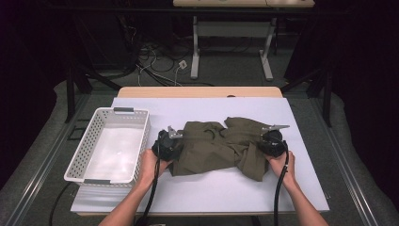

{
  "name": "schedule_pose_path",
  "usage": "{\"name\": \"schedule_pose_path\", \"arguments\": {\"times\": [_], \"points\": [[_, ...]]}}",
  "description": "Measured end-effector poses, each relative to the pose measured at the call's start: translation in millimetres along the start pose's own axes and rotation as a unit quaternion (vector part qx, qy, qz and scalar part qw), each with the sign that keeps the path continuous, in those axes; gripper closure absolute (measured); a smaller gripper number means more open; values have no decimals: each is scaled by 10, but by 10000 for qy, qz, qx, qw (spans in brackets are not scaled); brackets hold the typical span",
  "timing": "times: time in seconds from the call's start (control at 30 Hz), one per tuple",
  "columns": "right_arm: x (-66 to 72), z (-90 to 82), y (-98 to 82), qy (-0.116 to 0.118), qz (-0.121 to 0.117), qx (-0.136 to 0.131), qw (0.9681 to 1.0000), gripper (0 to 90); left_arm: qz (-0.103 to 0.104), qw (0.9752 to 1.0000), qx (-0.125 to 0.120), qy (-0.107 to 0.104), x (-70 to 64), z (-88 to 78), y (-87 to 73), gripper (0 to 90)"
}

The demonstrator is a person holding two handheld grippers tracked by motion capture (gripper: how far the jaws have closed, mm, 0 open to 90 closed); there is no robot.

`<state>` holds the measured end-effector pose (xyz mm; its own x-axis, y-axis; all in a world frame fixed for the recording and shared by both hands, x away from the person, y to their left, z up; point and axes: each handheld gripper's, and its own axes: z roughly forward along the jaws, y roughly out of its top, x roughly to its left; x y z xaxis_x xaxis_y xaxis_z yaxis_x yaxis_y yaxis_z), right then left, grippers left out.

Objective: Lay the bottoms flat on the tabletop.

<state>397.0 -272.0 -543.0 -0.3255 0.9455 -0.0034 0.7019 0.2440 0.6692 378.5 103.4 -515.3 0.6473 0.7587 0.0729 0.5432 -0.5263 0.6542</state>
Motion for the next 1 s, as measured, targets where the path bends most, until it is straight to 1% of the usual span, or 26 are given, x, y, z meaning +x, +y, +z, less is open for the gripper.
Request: {"name": "schedule_pose_path", "arguments": {"times": [0.07,0.1,0.13,0.2,0.23,0.27,0.3,0.37,0.4,0.43,0.47,0.5,0.53,0.57,0.6,0.63,0.67,0.7,0.73,0.77,0.83,0.93,0.97,1.0], "points": [[88,-125,40,-106,-240,-328,9991,897,4,9999,-106,44,14,-33,12,819],[141,-203,70,-156,-375,-519,9978,897,2,9999,-108,59,18,-51,15,820],[197,-288,99,-137,-485,-728,9961,897,-13,9999,-151,81,18,-55,14,821],[316,-428,140,-45,-785,-1109,9907,897,-19,9998,-161,92,19,-56,12,821],[352,-437,145,12,-834,-1137,9900,897,-16,9999,-141,98,20,-47,11,821],[387,-395,146,84,-897,-1016,9907,896,-6,9999,-126,85,24,-45,10,821],[388,-340,138,95,-931,-907,9915,895,-18,9999,-97,79,27,-38,8,821],[361,-144,88,151,-857,-530,9948,891,-47,9999,-79,69,33,-24,1,821],[329,-51,68,101,-835,-283,9961,884,-66,9999,-72,61,35,-18,-1,821],[294,17,44,125,-737,-189,9970,865,-65,10000,-37,51,41,-18,0,821],[254,66,34,209,-721,-80,9971,830,-58,10000,-48,61,44,-11,-1,821],[234,90,32,260,-626,18,9977,789,-57,10000,-35,54,47,-9,-1,820],[205,80,34,286,-595,-13,9978,732,-44,10000,-43,59,50,-5,-1,820],[184,47,51,333,-514,-29,9981,674,-47,10000,-44,59,51,-5,-1,820],[161,31,62,385,-473,-64,9981,637,-50,10000,-43,60,50,-3,-2,820],[135,8,69,509,-335,-85,9981,591,-50,10000,-38,60,49,-2,-1,820],[105,4,73,580,-288,-90,9979,548,-50,10000,-37,58,48,-1,-1,820],[90,16,72,654,-186,-36,9977,518,-56,10000,-17,50,44,-1,0,819],[75,52,64,680,-154,24,9976,488,-47,10000,-12,56,42,0,1,817],[78,76,58,649,-119,93,9978,473,-64,10000,-9,53,36,6,2,815],[85,160,57,621,-136,126,9979,487,-56,10000,11,32,31,20,-1,801],[133,178,74,581,-248,42,9980,635,-58,10000,27,6,31,41,-9,793],[137,175,75,576,-241,12,9980,702,-74,9999,68,-2,29,46,-14,794],[142,173,71,598,-193,-33,9980,755,-58,10000,57,0,32,49,-17,800]]}}
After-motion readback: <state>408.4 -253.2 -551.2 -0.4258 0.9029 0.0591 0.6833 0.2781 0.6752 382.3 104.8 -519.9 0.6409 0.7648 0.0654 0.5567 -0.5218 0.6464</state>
